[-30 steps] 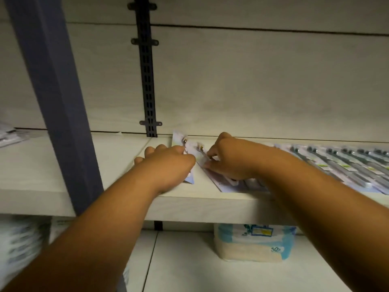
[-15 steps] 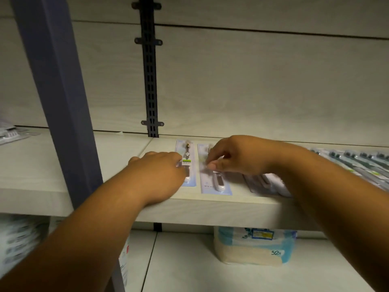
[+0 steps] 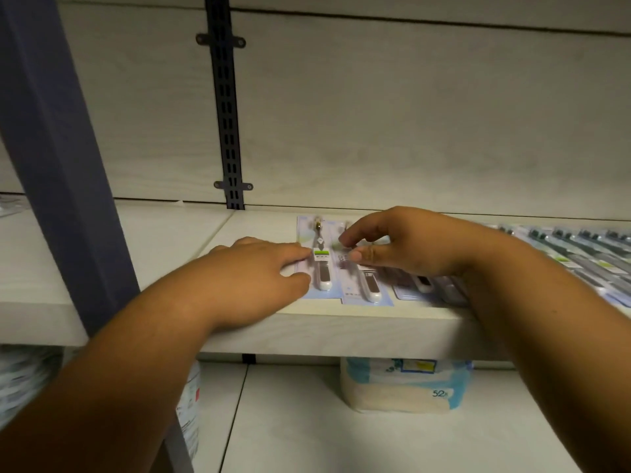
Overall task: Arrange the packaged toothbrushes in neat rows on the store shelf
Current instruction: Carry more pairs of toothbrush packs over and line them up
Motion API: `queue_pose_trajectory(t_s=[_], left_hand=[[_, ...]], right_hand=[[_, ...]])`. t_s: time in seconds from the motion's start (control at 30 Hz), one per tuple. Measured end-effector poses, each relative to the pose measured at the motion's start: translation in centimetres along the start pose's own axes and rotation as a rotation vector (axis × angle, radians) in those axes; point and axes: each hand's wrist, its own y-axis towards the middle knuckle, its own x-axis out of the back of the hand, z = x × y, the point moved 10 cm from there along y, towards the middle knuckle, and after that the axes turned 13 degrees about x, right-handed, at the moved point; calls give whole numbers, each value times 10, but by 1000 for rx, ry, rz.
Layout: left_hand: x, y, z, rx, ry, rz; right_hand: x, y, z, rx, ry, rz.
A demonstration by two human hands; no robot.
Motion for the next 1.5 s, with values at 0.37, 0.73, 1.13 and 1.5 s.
queue_pose_trajectory(t_s=[0.37,0.73,1.13,1.5], left_hand=[[-7,4,-4,-30,77,56],[-9,11,-21,-70,84,35],[39,-23,-18,-280,-414,-233],[91,-128,22,-397,-563,-340]], right_hand=[[-3,0,-7,-73,18,-27],[-4,1,-4,-104,8,-31],[54,-6,9,221,582,-667],[63,-12,124,676,690,-610]])
